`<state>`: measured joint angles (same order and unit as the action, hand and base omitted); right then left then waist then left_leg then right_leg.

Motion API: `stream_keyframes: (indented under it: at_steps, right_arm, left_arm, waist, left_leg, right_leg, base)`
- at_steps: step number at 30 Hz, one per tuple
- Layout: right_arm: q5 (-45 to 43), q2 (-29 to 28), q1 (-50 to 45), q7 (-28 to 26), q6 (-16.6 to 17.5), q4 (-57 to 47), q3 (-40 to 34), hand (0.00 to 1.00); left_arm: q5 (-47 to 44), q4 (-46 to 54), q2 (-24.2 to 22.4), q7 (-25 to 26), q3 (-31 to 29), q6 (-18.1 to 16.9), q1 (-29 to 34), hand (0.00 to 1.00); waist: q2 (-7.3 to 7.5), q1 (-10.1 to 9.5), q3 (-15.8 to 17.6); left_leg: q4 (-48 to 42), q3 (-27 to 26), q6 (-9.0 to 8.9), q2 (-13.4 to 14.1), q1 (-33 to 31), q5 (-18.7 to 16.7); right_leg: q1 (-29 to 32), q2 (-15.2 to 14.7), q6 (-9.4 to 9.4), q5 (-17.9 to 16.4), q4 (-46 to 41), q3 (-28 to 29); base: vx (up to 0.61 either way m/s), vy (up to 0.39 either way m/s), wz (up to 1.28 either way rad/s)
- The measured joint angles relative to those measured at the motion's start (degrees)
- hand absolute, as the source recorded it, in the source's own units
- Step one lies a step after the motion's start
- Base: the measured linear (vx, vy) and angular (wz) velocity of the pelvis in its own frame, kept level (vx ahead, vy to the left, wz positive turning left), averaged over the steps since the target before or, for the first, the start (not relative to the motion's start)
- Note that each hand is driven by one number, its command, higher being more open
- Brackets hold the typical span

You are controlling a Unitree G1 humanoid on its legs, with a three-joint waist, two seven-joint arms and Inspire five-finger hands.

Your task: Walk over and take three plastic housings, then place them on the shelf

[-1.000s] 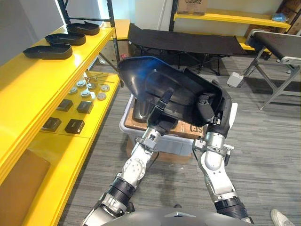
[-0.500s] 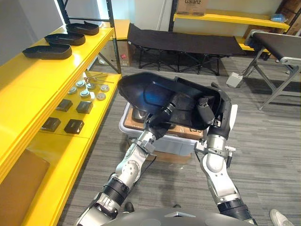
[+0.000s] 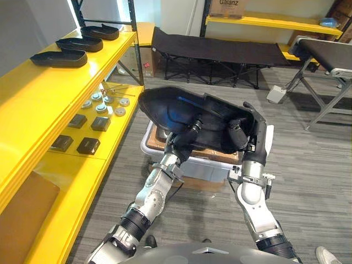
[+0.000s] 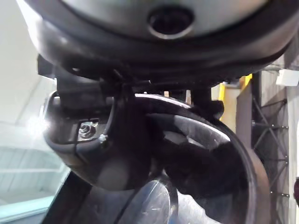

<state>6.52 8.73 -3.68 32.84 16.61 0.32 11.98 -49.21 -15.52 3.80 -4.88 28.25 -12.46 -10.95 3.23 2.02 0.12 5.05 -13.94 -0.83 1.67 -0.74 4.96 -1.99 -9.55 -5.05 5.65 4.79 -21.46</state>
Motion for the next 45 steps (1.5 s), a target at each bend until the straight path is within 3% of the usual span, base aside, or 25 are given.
stream_keyframes:
  at_steps: [9, 13, 17, 21, 30, 36, 45]
  right_arm:
    - [-0.05, -0.02, 0.01, -6.64, -1.53, 0.08, 5.49, 1.0]
    - [-0.09, -0.78, 0.15, -8.13, -1.15, -0.71, 6.79, 1.0]
    - [-0.23, -0.67, -0.18, -8.56, -1.05, -0.87, 6.07, 1.0]
    - [-0.26, -0.55, -1.4, -9.24, -1.03, -0.87, 5.17, 1.0]
    - [-0.27, 2.76, -4.26, -10.96, -0.96, -0.84, 4.3, 1.0]
    - [-0.67, 5.35, -4.5, -16.03, -0.98, -0.26, 4.36, 1.0]
    - [-0.66, 10.02, -4.4, -17.77, -0.98, 0.03, 6.94, 1.0]
  left_arm:
    - [33.18, 10.65, 1.25, 14.99, -9.29, -1.36, 3.48, 0.0]
    - [48.63, 11.59, 2.84, 21.45, -13.15, 0.51, 6.67, 0.0]
    - [58.26, 11.6, 5.6, 22.14, -17.28, 3.8, 10.18, 0.0]
    - [64.34, 12.83, 7.88, 21.01, -18.06, 4.2, 11.47, 0.0]
    - [65.31, 18.84, 12.42, 15.27, -18.18, 1.64, 14.0, 0.0]
    - [54.48, 22.43, 16.22, 4.47, -18.33, -3.04, 16.14, 0.0]
    - [46.79, 29.5, 23.67, -3.7, -14.53, -5.29, 16.08, 0.0]
  waist:
    - [-0.15, -0.28, -0.04]
    - [-0.35, -0.3, -0.06]
    - [-0.43, -0.32, -0.01]
    - [-0.84, -0.36, -0.01]
    - [-2.53, -0.41, -0.4]
    - [-3.21, -0.59, 0.01]
    - [-3.63, -1.34, -0.05]
  left_leg:
    - [-0.01, 0.1, -0.08, -0.02, 0.09, -0.06]
    - [0.01, 0.35, -0.14, -0.07, 0.13, -0.13]
    - [0.02, 0.52, -0.19, -0.11, 0.01, -0.26]
    - [-0.16, 1.12, -0.18, -0.35, -0.45, -0.24]
    - [-0.18, 1.37, -0.13, -0.51, -0.72, -0.52]
    - [-0.18, 1.61, -0.21, -0.36, -0.7, -0.58]
    - [-0.18, 2.4, -0.18, -0.43, -0.69, -0.55]
  right_leg:
    - [-0.07, 0.1, 0.13, -0.17, -0.02, -0.21]
    - [-0.06, 0.2, 0.26, -0.33, -0.03, -0.52]
    - [0.01, 0.3, 0.44, -0.75, -0.03, -0.78]
    - [0.08, -0.11, 0.52, -0.87, -0.29, -1.65]
    - [0.3, -0.18, 0.58, -0.98, -0.29, -1.89]
    - [0.19, -0.17, 0.71, -1.24, -0.29, -2.08]
    - [-0.23, -0.19, 0.66, -1.34, -0.28, -2.85]
  base:
    - [0.0, 0.0, 0.0]
    - [0.0, 0.0, 0.03]
    - [0.0, 0.0, 0.02]
    - [0.02, 0.016, 0.1]
    - [0.01, 0.008, 0.0]
    - [0.0, 0.003, 0.01]
    - [0.01, 0.012, 0.03]
